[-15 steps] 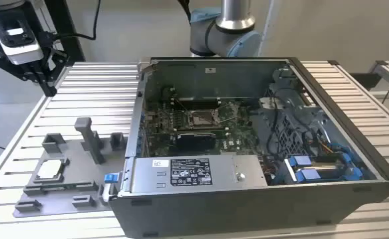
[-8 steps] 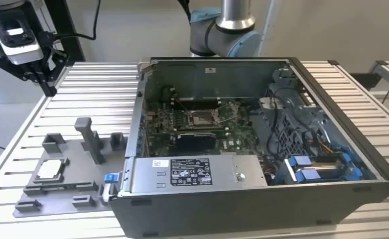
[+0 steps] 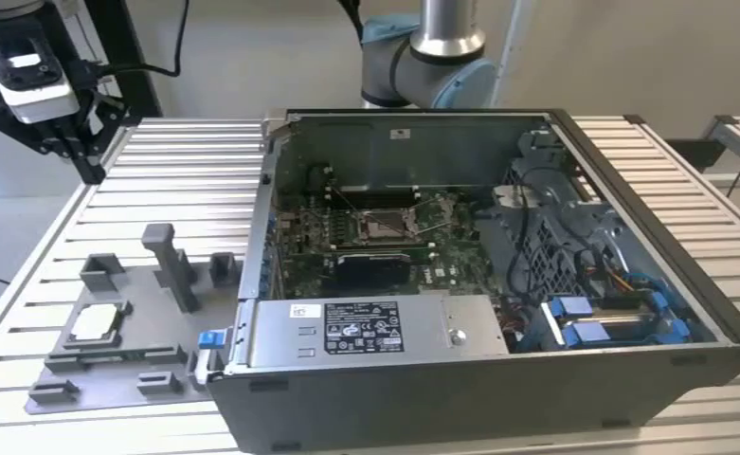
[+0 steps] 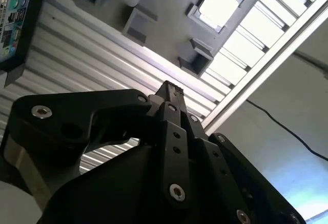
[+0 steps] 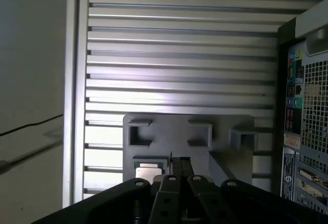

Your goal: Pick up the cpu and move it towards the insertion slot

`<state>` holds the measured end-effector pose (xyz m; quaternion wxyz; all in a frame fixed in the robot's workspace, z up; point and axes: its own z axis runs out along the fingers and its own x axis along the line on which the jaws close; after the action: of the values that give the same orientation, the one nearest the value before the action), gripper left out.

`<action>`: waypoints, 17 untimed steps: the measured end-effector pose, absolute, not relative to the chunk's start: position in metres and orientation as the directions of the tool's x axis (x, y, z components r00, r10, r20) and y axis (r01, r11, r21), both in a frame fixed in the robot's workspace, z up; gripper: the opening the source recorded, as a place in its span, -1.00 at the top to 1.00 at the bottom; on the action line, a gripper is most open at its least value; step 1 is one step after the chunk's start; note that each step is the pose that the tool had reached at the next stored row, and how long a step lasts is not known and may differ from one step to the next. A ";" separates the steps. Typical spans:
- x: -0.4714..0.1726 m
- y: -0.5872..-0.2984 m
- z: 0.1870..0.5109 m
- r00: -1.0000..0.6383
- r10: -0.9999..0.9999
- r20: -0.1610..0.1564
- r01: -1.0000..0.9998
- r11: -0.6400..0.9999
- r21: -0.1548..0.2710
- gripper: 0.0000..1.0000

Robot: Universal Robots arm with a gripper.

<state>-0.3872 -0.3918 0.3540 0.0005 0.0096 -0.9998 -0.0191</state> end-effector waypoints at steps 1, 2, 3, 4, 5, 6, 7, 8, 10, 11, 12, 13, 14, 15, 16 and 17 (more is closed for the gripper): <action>-0.388 -0.393 0.354 -1.000 -0.019 0.001 -0.019 0.999 0.038 1.00; -0.389 -0.395 0.354 -1.000 -0.019 0.000 -0.019 0.999 0.038 1.00; -0.390 -0.397 0.354 -1.000 -0.019 0.001 -0.019 0.999 0.038 1.00; -0.390 -0.401 0.354 -1.000 -0.019 0.000 -0.019 0.999 0.038 1.00; -0.391 -0.404 0.354 -1.000 -0.019 0.000 -0.019 0.999 0.038 1.00; -0.391 -0.408 0.353 -1.000 -0.019 0.001 -0.019 0.999 0.038 1.00; -0.392 -0.412 0.353 -1.000 -0.019 0.001 -0.019 0.999 0.038 1.00; -0.393 -0.415 0.353 -1.000 -0.019 0.001 -0.019 0.999 0.038 1.00; -0.395 -0.421 0.353 -1.000 -0.019 0.001 -0.019 0.999 0.038 1.00; -0.396 -0.424 0.353 -1.000 -0.019 0.001 -0.019 0.999 0.038 1.00; -0.397 -0.427 0.352 -1.000 -0.019 0.001 -0.019 0.999 0.038 1.00; -0.399 -0.429 0.352 -1.000 -0.019 0.000 -0.019 0.999 0.038 1.00; -0.400 -0.431 0.352 -1.000 -0.019 0.001 -0.019 0.999 0.038 1.00; -0.401 -0.432 0.352 -1.000 -0.019 0.000 -0.019 0.999 0.038 1.00; -0.402 -0.434 0.351 -1.000 -0.019 0.001 -0.019 0.999 0.038 1.00; -0.404 -0.436 0.351 -1.000 -0.019 0.001 -0.019 0.999 0.038 1.00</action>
<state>-0.4037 -0.4356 0.3510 0.0005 0.0096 -0.9998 -0.0190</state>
